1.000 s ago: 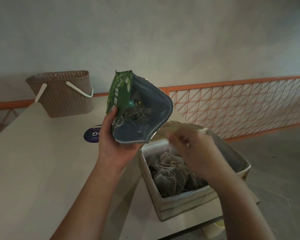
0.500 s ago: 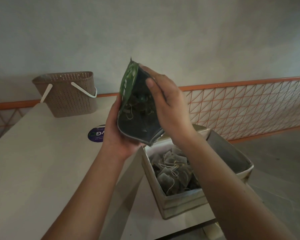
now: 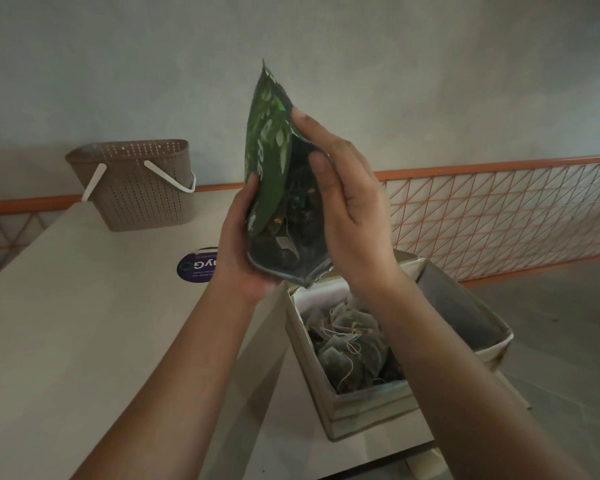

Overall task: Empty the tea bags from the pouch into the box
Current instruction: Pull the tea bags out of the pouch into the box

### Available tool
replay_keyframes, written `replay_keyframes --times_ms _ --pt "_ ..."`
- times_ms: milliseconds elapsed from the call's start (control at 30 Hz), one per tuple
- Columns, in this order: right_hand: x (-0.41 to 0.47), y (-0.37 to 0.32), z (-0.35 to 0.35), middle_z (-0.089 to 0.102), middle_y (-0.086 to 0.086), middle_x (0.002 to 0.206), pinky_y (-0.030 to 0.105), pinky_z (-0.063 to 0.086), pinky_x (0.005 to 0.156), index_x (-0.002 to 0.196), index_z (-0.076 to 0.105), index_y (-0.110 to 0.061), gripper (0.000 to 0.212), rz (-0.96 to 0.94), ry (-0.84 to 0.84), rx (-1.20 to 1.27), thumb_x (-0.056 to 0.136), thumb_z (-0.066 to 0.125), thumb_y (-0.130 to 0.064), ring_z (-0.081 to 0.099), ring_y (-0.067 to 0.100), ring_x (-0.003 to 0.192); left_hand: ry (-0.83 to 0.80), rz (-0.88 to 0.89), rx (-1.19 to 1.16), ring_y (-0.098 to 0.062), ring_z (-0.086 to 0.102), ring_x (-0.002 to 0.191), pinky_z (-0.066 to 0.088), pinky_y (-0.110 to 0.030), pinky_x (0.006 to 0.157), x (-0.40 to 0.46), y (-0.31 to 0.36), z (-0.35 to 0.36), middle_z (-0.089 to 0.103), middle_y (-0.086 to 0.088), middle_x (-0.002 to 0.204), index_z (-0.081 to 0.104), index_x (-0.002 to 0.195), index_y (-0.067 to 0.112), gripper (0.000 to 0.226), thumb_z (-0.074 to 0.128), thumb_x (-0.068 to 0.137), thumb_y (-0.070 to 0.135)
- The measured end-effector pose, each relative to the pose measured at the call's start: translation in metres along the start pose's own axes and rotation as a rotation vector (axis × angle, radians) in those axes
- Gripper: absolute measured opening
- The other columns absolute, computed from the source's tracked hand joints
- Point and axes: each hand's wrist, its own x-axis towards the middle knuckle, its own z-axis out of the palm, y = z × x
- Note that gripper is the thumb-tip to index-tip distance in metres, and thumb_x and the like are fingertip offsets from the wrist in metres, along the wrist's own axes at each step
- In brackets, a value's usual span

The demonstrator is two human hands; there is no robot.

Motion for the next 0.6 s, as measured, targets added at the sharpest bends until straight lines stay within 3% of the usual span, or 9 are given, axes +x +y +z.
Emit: replay_keyframes --times_ms 167,300,367,467,600 --pt "0.0 0.015 0.002 0.061 0.001 0.124 0.028 0.049 0.097 0.138 0.053 -0.02 0.036 0.196 -0.029 0.009 0.104 0.042 -0.021 0.055 0.005 0.116 0.036 -0.098 -0.025 -0.033 0.061 0.121 0.057 -0.043 0.093 0.006 -0.003 -0.007 0.062 -0.012 0.136 0.061 0.138 0.017 0.059 0.054 0.091 0.051" --pt "-0.003 0.008 -0.001 0.062 0.004 0.119 0.012 0.042 0.091 0.135 0.052 -0.023 0.034 0.068 0.029 -0.012 0.103 0.044 -0.015 0.054 -0.002 0.11 0.063 -0.079 -0.015 -0.033 0.057 0.128 0.054 -0.043 0.096 0.007 -0.001 -0.008 0.059 -0.011 0.142 0.058 0.142 0.02 0.056 0.05 0.096 0.052" --pt "-0.003 0.01 0.0 0.062 0.003 0.119 0.009 0.041 0.09 0.135 0.054 -0.021 0.034 0.095 0.038 -0.008 0.103 0.044 -0.015 0.052 -0.006 0.109 0.072 -0.082 -0.012 -0.031 0.058 0.126 0.054 -0.043 0.097 0.007 0.0 -0.004 0.059 -0.01 0.141 0.054 0.146 0.019 0.057 0.049 0.098 0.051" --pt "-0.003 0.015 -0.003 0.058 -0.004 0.115 0.01 0.042 0.09 0.137 0.054 -0.026 0.035 0.204 0.031 -0.048 0.103 0.045 -0.022 0.051 -0.007 0.108 0.092 -0.086 -0.012 -0.031 0.067 0.115 0.058 -0.042 0.092 0.006 -0.002 -0.006 0.065 -0.01 0.134 0.062 0.138 0.018 0.057 0.057 0.091 0.049" --pt "-0.012 0.009 -0.008 0.046 0.0 0.125 0.024 0.048 0.097 0.14 0.048 -0.023 0.043 0.126 0.02 -0.143 0.098 0.056 -0.025 0.047 0.011 0.118 0.142 -0.062 -0.01 -0.031 0.064 0.122 0.058 -0.042 0.091 0.002 -0.002 -0.008 0.063 -0.011 0.14 0.062 0.138 0.018 0.058 0.058 0.089 0.05"
